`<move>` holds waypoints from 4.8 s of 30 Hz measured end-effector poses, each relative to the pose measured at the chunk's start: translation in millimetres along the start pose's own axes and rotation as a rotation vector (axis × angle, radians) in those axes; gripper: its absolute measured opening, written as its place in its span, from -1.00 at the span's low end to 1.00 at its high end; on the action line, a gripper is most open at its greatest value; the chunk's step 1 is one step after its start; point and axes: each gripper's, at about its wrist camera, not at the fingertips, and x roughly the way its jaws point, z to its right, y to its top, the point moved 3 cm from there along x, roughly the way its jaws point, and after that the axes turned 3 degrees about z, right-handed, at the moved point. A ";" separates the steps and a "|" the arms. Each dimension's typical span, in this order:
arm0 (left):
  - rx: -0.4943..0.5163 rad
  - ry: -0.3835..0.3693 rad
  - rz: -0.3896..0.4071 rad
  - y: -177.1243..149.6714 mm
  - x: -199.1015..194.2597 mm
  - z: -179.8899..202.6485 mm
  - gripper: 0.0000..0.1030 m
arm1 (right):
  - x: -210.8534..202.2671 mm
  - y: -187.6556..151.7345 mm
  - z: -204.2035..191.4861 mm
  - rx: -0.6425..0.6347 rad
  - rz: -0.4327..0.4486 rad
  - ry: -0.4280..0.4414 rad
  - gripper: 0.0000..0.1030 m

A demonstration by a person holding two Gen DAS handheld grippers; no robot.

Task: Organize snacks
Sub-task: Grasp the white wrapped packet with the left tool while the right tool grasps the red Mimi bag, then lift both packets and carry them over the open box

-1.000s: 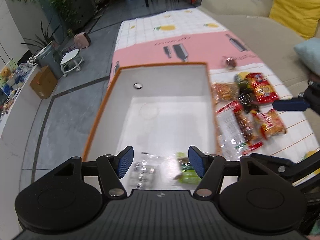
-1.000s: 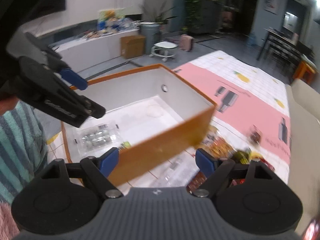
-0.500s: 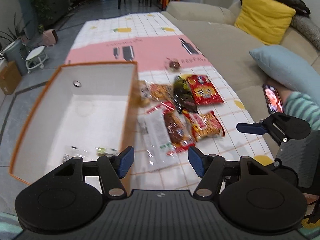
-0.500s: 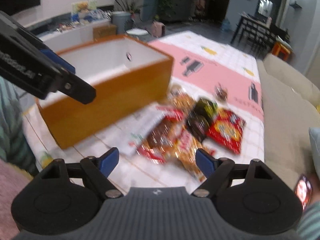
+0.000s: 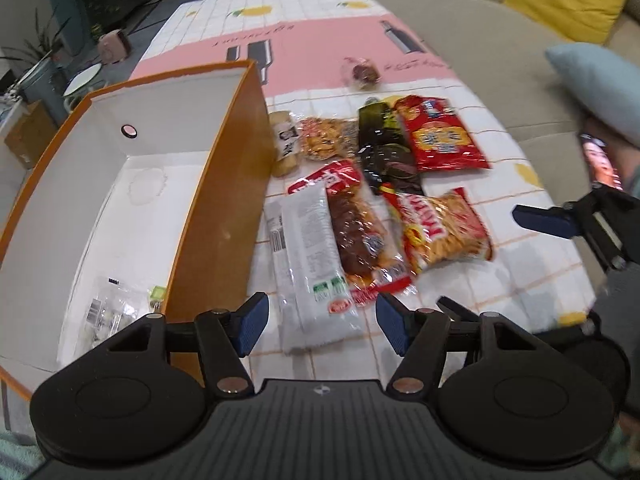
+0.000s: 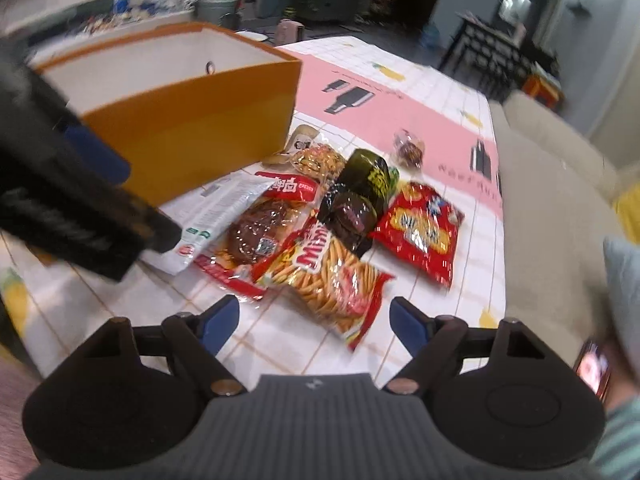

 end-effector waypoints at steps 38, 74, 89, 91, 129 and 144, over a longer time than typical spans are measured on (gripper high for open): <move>-0.009 0.030 0.010 -11.9 34.4 4.3 -0.81 | 40.6 0.2 -4.8 -0.052 -0.044 -0.060 -0.41; -0.103 -0.001 -0.132 -46.6 41.5 8.2 0.63 | 9.1 -19.4 -9.3 -0.013 -0.130 0.009 -0.40; -0.086 -0.032 -0.089 -46.7 37.1 14.2 0.06 | 9.6 -19.0 -11.5 -0.021 -0.130 0.003 -0.41; -0.093 -0.042 -0.079 -45.4 32.9 14.0 0.06 | 7.3 -17.4 -9.7 -0.006 -0.123 0.003 -0.42; -0.153 -0.027 0.105 50.7 -103.9 -134.3 0.06 | -46.9 151.3 -66.7 -0.090 0.144 0.175 -0.46; -0.151 0.020 -0.107 39.7 -30.3 -188.8 0.06 | 25.1 179.8 -124.0 -0.505 0.103 0.133 -0.47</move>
